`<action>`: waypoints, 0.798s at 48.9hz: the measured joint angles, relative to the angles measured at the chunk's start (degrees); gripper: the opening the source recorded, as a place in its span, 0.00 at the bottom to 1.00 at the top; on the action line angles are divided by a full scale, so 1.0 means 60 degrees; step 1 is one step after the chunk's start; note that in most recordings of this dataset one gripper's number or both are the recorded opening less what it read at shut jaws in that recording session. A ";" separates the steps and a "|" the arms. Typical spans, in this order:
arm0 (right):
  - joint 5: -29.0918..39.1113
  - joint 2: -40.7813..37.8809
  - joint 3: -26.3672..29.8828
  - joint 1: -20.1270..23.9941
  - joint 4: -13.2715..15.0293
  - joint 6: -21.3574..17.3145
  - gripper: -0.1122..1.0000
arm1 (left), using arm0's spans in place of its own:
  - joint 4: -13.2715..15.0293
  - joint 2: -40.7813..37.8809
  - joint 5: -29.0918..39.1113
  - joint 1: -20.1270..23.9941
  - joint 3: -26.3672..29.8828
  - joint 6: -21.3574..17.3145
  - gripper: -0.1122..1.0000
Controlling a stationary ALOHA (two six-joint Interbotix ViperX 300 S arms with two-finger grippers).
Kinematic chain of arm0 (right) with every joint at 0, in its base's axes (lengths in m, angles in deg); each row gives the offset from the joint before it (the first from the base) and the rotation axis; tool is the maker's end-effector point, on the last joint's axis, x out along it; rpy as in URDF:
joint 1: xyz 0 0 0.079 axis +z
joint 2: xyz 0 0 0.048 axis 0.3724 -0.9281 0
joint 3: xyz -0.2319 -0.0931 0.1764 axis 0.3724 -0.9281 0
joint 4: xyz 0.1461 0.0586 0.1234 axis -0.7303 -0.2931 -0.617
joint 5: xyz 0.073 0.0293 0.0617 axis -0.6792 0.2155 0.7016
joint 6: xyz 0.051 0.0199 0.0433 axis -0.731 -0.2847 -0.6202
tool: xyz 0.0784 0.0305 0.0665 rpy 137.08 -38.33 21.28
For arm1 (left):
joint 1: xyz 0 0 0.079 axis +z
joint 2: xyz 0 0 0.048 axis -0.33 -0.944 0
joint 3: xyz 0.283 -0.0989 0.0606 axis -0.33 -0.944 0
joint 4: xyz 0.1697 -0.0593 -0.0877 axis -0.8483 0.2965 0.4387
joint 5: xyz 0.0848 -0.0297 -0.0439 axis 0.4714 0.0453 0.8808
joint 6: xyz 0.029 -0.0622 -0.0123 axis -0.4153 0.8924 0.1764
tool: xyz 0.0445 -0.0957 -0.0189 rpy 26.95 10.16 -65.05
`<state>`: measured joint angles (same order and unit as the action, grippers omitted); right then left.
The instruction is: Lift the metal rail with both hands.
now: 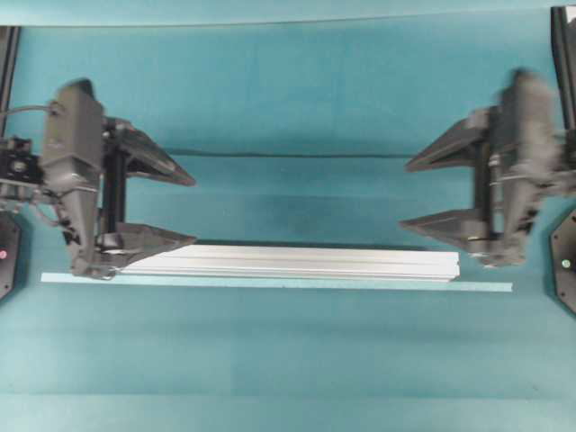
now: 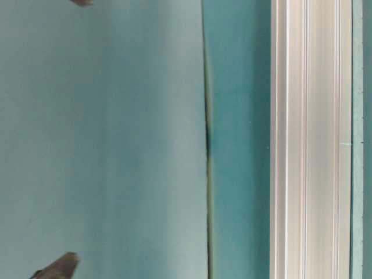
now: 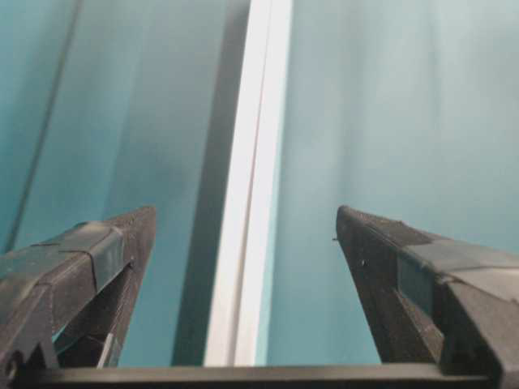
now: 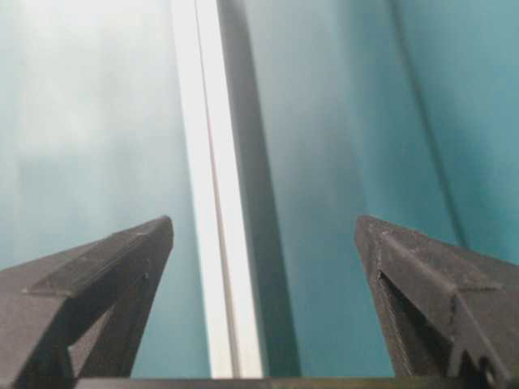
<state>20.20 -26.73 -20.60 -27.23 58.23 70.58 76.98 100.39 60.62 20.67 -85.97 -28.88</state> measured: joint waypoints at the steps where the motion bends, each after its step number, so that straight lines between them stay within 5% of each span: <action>1: -0.0044 0.0117 -0.0044 0.0000 0.0015 0.0000 0.94 | 0.0000 0.0059 0.0000 0.0000 0.0000 -0.0015 0.99; 39: -0.0396 0.2710 -0.0894 -0.0469 0.0029 0.0000 0.94 | 0.0000 0.3516 -0.0044 0.0249 -0.0601 -0.0015 0.97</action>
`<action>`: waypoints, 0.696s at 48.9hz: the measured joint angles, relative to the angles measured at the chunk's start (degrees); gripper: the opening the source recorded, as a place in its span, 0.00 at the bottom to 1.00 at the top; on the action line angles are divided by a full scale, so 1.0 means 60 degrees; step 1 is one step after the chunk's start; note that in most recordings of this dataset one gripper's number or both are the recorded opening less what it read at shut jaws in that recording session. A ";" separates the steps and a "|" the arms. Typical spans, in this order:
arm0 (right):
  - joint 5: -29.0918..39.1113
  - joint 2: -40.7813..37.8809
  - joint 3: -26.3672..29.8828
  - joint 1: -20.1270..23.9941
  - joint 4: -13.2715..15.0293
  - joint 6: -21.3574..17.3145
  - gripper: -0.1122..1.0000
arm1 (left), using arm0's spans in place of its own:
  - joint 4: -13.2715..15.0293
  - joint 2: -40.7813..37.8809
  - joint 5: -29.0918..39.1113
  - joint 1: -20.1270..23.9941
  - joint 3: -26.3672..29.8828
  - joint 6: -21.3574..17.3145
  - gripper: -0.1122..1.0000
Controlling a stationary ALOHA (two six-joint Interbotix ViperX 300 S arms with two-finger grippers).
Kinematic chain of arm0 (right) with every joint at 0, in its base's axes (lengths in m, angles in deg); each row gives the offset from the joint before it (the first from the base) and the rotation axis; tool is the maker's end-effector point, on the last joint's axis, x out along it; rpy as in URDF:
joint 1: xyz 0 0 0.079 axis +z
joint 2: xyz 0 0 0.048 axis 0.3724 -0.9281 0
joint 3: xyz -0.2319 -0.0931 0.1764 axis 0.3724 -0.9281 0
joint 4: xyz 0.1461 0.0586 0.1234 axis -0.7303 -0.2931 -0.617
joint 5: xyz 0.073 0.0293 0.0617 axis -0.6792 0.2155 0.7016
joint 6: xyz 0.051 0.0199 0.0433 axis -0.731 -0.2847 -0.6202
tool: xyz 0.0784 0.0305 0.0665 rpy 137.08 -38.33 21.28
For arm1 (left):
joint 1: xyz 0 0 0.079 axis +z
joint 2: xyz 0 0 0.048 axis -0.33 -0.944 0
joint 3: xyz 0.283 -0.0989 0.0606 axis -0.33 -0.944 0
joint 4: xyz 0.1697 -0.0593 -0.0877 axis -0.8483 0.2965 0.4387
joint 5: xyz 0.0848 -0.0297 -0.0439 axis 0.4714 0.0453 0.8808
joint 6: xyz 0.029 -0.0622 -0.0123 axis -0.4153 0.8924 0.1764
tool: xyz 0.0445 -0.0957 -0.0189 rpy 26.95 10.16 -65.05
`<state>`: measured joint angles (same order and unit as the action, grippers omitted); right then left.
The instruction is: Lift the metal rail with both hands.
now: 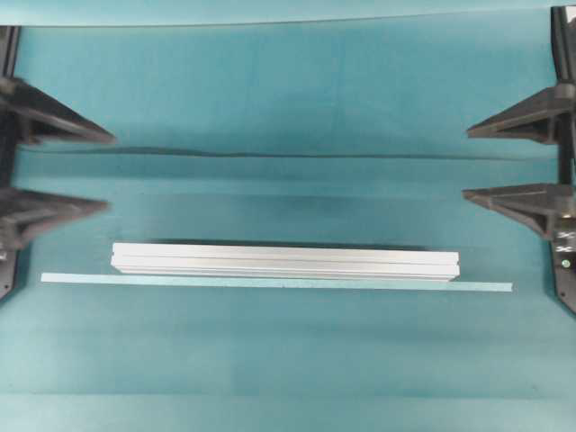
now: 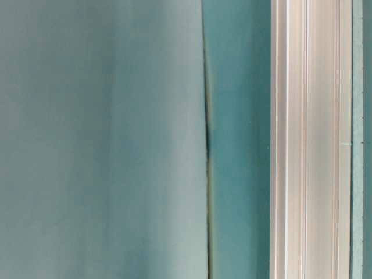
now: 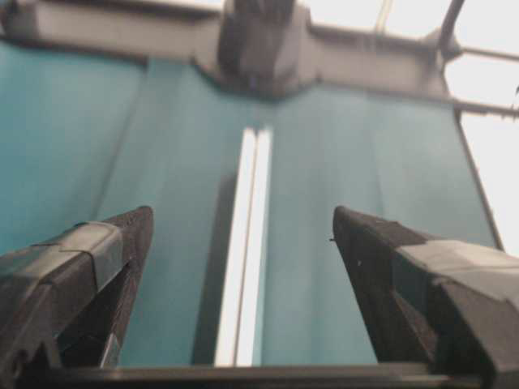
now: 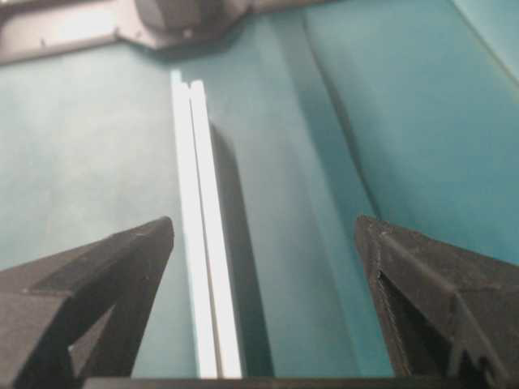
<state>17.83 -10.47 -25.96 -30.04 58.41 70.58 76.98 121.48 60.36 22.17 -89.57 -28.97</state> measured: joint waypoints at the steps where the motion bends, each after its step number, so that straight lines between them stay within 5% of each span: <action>1: 0.0000 0.0044 -0.0015 -0.0015 0.0000 0.0000 0.94 | 0.0000 0.0029 0.0000 0.0015 0.0000 0.0015 0.97; 34: 0.0088 0.0703 -0.0190 -0.0205 0.0000 -0.0015 0.94 | 0.0000 0.0820 0.0000 0.0352 -0.0044 0.0000 0.97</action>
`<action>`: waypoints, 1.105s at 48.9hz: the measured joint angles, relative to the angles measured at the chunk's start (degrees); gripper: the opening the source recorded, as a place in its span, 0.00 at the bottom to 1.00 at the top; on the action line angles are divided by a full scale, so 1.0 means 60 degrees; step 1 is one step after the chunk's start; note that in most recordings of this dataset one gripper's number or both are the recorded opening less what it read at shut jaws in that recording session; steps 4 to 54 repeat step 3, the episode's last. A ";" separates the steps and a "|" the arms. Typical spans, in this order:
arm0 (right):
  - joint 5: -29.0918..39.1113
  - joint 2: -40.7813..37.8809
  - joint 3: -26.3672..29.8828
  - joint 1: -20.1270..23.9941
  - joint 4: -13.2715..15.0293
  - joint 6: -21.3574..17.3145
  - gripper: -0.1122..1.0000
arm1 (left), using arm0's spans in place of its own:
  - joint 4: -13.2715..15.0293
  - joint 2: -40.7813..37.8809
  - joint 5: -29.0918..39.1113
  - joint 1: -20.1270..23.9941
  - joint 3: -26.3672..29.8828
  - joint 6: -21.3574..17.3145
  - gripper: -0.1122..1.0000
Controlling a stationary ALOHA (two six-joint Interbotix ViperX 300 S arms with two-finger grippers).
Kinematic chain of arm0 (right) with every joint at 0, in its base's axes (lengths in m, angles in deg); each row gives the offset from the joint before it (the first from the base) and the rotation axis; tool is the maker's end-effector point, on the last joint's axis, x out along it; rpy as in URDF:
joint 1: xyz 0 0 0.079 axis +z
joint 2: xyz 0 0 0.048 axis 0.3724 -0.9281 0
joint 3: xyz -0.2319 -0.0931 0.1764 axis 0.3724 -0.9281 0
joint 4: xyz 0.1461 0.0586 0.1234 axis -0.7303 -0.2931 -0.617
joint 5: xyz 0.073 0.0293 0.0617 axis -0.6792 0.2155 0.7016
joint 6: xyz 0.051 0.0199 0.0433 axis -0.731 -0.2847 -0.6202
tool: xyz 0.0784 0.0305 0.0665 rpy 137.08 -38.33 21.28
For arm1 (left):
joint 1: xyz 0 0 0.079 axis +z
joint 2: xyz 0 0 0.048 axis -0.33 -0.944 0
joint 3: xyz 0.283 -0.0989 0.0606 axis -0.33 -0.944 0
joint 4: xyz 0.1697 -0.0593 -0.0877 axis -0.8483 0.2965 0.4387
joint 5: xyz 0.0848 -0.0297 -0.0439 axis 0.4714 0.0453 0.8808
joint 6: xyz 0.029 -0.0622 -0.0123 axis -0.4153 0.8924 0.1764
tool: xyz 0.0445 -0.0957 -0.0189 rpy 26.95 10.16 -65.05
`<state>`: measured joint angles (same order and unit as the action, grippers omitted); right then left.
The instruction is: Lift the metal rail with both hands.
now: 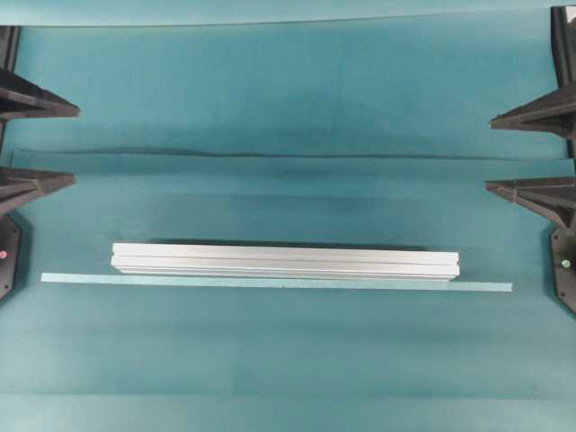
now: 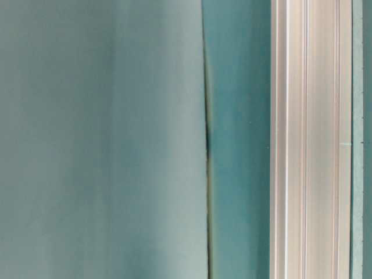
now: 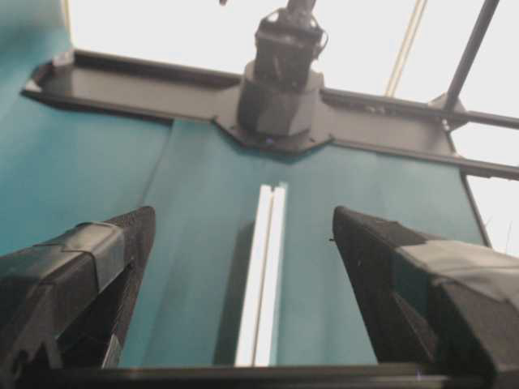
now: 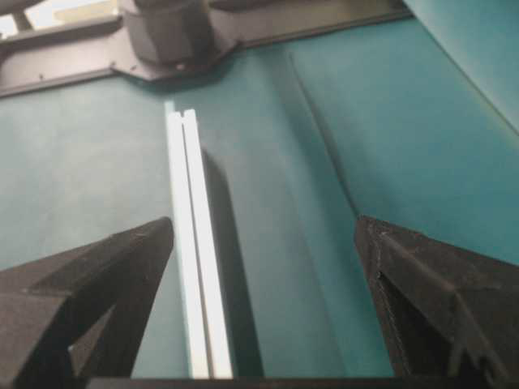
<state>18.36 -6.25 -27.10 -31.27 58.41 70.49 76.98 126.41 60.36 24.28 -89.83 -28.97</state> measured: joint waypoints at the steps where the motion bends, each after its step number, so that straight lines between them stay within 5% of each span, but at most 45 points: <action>1: 0.0000 0.0000 -0.0015 0.0000 0.0000 0.0015 0.94 | 0.0000 0.0015 0.0000 0.0000 -0.0015 -0.0015 0.97; 54: 0.0000 0.0000 -0.0029 0.0000 0.0000 0.0000 0.94 | 0.0000 0.0044 0.0000 0.0000 -0.0029 -0.0015 0.97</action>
